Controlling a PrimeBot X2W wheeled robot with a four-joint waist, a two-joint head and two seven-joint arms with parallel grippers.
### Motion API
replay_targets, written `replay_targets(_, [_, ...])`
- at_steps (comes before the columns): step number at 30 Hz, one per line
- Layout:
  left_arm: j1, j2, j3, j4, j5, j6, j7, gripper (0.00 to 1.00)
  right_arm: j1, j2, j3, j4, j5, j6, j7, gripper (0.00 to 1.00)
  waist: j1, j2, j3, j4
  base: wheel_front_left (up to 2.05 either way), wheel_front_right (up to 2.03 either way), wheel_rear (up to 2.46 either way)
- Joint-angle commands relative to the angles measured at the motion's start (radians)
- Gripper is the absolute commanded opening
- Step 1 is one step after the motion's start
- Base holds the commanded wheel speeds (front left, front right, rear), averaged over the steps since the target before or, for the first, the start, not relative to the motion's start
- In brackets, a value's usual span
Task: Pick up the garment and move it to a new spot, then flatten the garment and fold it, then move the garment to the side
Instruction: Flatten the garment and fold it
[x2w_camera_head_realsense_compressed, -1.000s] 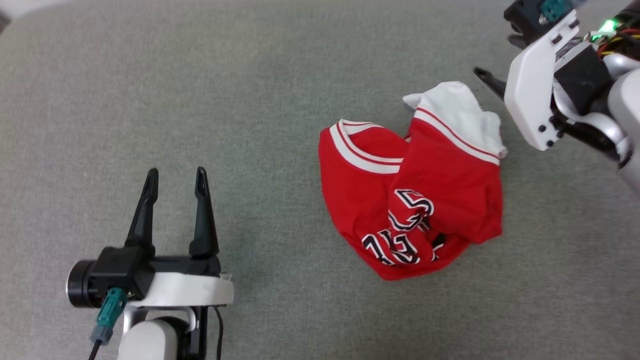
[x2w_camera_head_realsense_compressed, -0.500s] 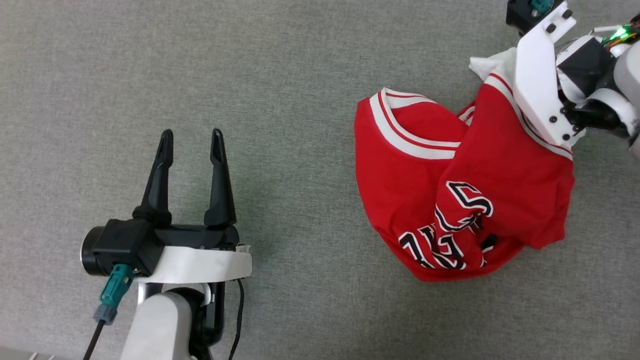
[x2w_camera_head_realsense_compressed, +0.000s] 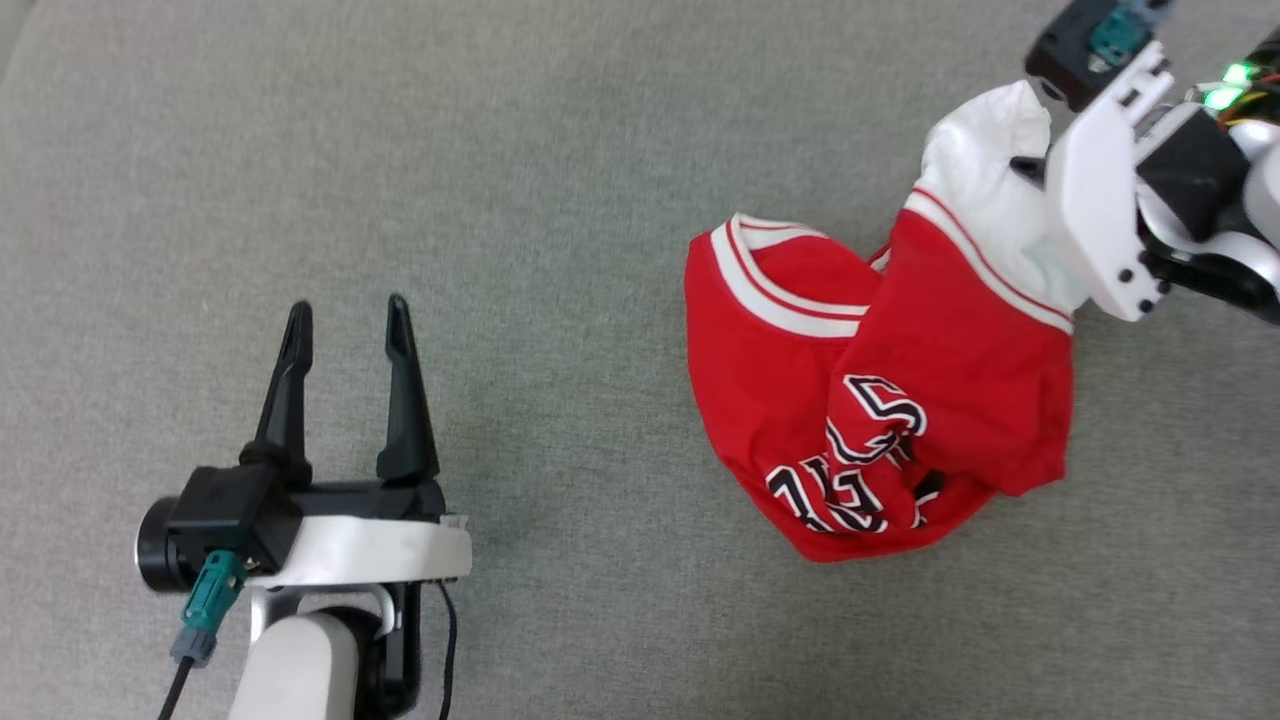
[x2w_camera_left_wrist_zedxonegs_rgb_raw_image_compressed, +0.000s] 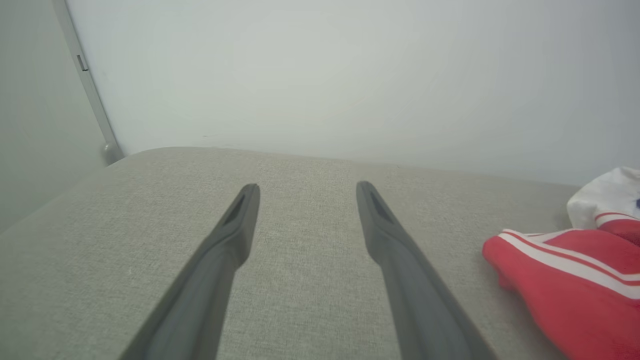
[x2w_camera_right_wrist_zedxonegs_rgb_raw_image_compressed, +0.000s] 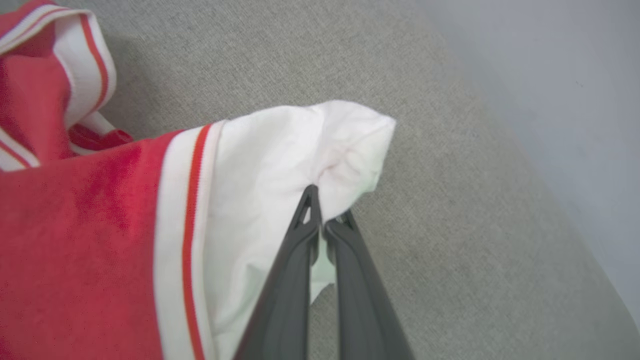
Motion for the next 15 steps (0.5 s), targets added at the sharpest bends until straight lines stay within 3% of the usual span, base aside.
replay_targets(1, [0.046, 0.0, 0.016, 0.004, 0.008, -0.004, -0.003, 1.0, 0.047, -0.088, 0.007, -0.078, 0.023, -0.001, -0.109, 0.0, -0.0001, 0.0, -0.094, -0.041, 0.0, 0.0, 0.0])
replay_targets(9, [0.123, 0.0, 0.04, -0.005, 0.016, -0.004, -0.003, 1.0, 0.283, -0.313, -0.06, -0.205, 0.119, -0.001, -0.245, 0.0, -0.0001, 0.0, -0.162, -0.094, 0.0, 0.0, 0.0])
replay_targets(15, [0.141, 0.0, 0.045, -0.002, 0.024, -0.01, -0.003, 1.0, 0.536, -0.373, -0.117, -0.136, 0.197, -0.001, -0.277, 0.0, -0.0001, 0.0, -0.172, -0.116, 0.0, 0.0, 0.0])
